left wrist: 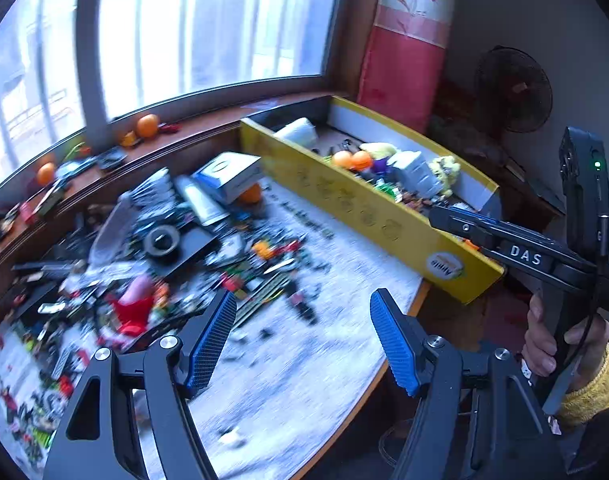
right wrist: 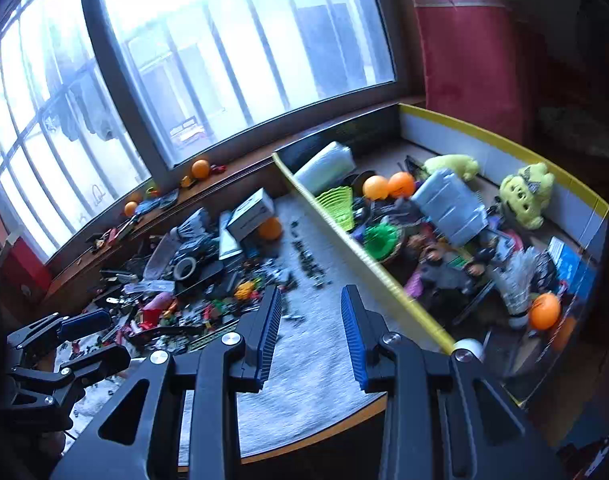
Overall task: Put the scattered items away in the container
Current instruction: 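Move both grippers back over the cluttered table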
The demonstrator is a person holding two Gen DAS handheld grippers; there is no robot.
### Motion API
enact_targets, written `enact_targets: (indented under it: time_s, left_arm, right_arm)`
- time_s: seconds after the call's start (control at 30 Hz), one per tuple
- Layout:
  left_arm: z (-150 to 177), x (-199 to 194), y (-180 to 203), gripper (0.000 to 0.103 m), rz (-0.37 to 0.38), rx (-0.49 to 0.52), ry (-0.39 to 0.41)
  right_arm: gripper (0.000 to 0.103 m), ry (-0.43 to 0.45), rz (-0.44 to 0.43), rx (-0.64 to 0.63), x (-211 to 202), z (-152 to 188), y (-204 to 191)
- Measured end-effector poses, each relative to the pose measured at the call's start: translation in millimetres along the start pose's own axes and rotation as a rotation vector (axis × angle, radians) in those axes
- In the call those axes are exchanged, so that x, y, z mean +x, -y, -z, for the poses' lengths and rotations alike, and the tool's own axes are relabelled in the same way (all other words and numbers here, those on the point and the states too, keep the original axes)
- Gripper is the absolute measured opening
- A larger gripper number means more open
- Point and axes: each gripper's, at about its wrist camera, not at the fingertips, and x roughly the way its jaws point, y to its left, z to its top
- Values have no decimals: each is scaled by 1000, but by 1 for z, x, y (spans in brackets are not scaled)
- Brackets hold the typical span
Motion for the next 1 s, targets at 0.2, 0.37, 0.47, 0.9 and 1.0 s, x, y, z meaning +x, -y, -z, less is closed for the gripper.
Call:
enact_targets:
  time_s: [0.2, 0.37, 0.47, 0.9, 1.0]
  left_arm:
    - [31, -12, -39, 71, -52, -82, -29]
    - [42, -22, -62, 71, -117, -138, -12]
    - [46, -27, -71, 71, -139, -171, -2]
    - [62, -39, -104, 71, -299, -336, -12]
    - [74, -37, -117, 71, -324, -383, -51]
  right_arm:
    - [34, -43, -20, -56, 11, 25, -40]
    - [34, -80, -79, -110, 24, 26, -69]
    - [34, -83, -119, -152, 31, 22, -84]
    - [36, -196, -292, -254, 73, 26, -127]
    - [39, -242, -290, -254, 85, 36, -134]
